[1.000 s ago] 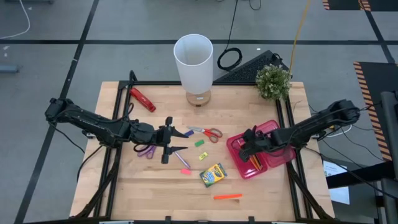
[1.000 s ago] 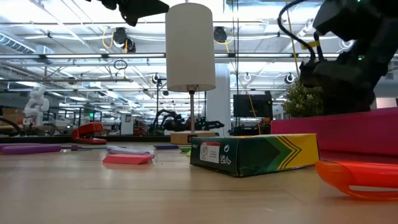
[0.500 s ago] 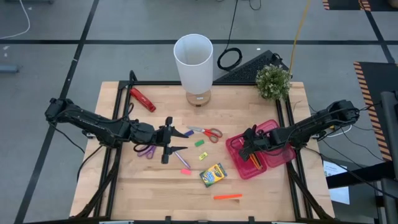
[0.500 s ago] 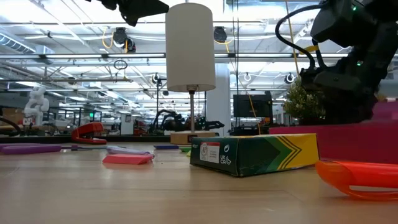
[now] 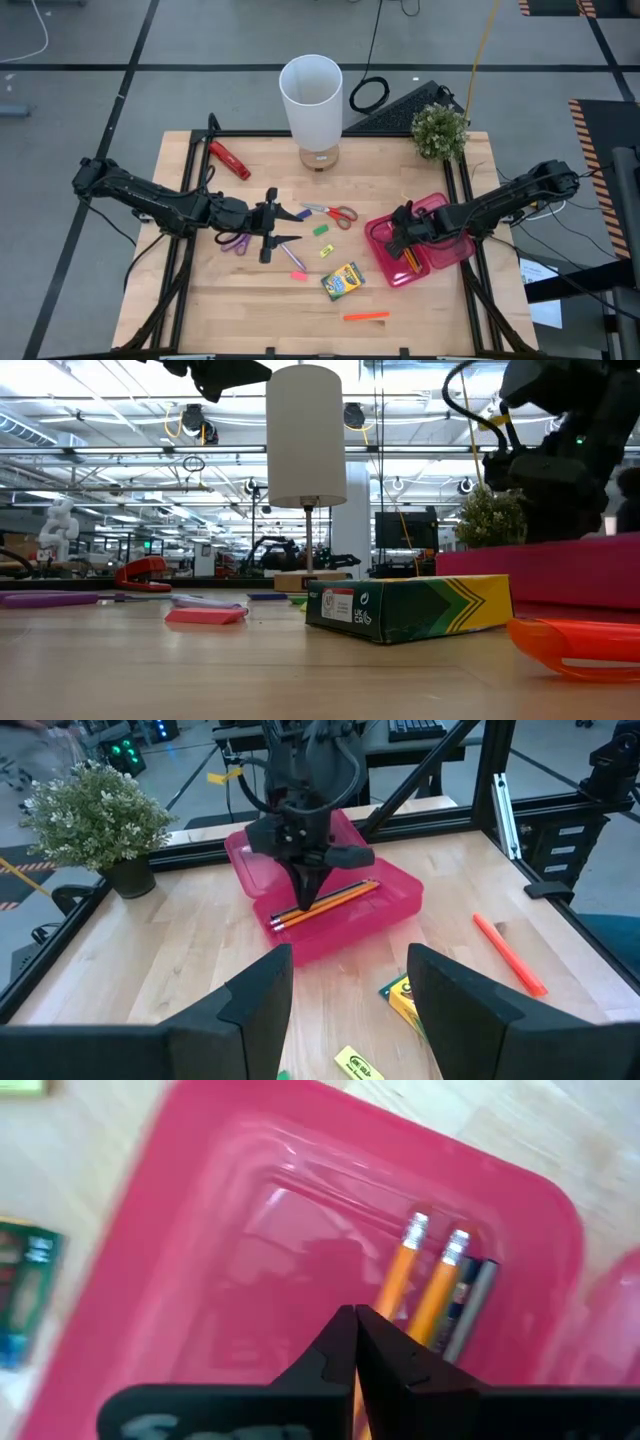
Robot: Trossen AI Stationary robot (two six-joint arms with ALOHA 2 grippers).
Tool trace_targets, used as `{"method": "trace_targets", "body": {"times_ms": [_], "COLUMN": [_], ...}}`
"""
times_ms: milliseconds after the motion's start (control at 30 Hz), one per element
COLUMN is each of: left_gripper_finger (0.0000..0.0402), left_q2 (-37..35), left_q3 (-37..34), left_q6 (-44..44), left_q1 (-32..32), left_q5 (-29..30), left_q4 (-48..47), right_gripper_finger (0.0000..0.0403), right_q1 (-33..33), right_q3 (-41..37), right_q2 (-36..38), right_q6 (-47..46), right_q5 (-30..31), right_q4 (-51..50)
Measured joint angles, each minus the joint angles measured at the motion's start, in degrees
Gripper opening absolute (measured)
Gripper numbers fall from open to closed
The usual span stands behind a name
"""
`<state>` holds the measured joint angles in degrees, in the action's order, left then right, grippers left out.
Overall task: Pack school essentials
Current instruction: Put the yellow pencil into the pink supply box
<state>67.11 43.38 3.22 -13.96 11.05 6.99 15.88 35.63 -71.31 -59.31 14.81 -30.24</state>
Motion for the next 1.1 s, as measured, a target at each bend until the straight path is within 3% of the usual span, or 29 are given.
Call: {"method": "trace_targets", "body": {"times_ms": [267,433,1100], "left_gripper_finger": [0.0202,0.0202,0.0202], "left_q2": [0.0,0.0,0.0], "left_q3": [0.0,0.0,0.0], "left_q6": [0.0,0.5,0.5], "left_q1": [0.0,0.1,0.1], "left_q5": [0.0,0.0,0.0], "left_q4": [-0.6,-0.9,-0.8], "right_gripper_finger": [0.0000,0.0000,0.0000], "right_q1": [0.4,0.3,-1.8], "right_q3": [0.5,0.5,-1.0], "right_q2": [0.0,0.0,-4.4], "right_q6": [0.7,1.1,0.6], "right_q5": [0.2,4.9,2.0], "right_q4": [0.0,0.0,0.4]}}
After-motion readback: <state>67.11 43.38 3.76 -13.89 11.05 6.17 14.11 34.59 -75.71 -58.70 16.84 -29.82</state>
